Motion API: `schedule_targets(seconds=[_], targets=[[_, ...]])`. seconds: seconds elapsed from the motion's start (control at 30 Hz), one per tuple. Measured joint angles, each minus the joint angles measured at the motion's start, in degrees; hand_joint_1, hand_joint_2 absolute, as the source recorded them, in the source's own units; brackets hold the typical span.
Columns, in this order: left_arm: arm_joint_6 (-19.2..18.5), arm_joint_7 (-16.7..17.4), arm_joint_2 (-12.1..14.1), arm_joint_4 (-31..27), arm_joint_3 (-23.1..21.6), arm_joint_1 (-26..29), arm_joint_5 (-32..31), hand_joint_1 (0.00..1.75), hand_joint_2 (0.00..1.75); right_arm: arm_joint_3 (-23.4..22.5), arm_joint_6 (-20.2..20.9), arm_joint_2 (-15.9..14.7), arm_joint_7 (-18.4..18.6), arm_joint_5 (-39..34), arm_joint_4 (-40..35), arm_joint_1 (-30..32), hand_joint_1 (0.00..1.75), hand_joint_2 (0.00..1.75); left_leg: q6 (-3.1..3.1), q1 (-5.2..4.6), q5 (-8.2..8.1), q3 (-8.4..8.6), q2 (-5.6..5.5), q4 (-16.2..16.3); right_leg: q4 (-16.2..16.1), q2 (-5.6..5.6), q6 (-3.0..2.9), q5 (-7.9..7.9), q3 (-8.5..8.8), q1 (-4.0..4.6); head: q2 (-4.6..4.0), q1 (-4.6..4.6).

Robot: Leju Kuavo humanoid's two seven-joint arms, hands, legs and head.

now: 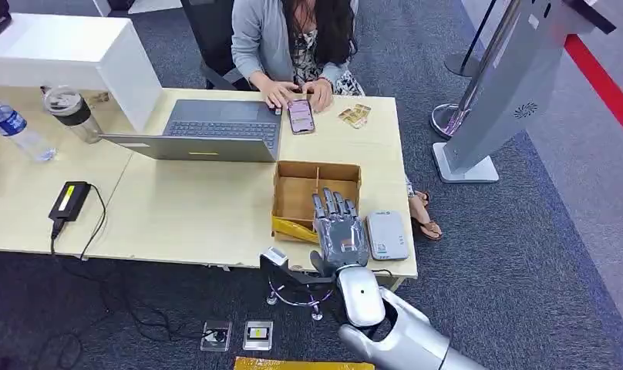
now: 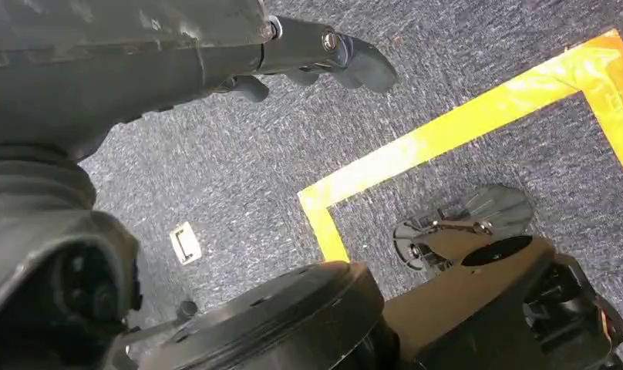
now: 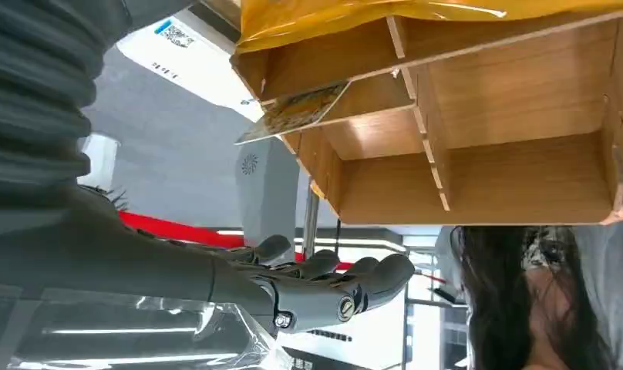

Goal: Pass the card to the sensor for recognition and then transmit it.

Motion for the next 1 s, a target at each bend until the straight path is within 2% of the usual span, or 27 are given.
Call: schedule_targets(seconds=[0.53,1.0], targets=[[-0.15,0.20,0.00,0.00,0.00,-0.04,0.00,0.00,0.00,0.15,-0.33,-0.09,0.20,0.04,2.54,-0.84,0.00,1.75,0.00,0.00,0.00,0.00,0.00,0.00,0.00,0.00,0.00,0.00,0.01,0.00,0.00,0.00],[-0.68,0.20,0.00,0.00,0.00,-0.14,-0.02,0.00,0.00,0.72,-0.57,1.49,0.20,-0.15,6.43,-1.45,0.00,1.75,0.00,0.00,0.00,0.00,0.00,0.00,0.00,0.00,0.00,0.00,0.00,0.00,0.00,0.00]])
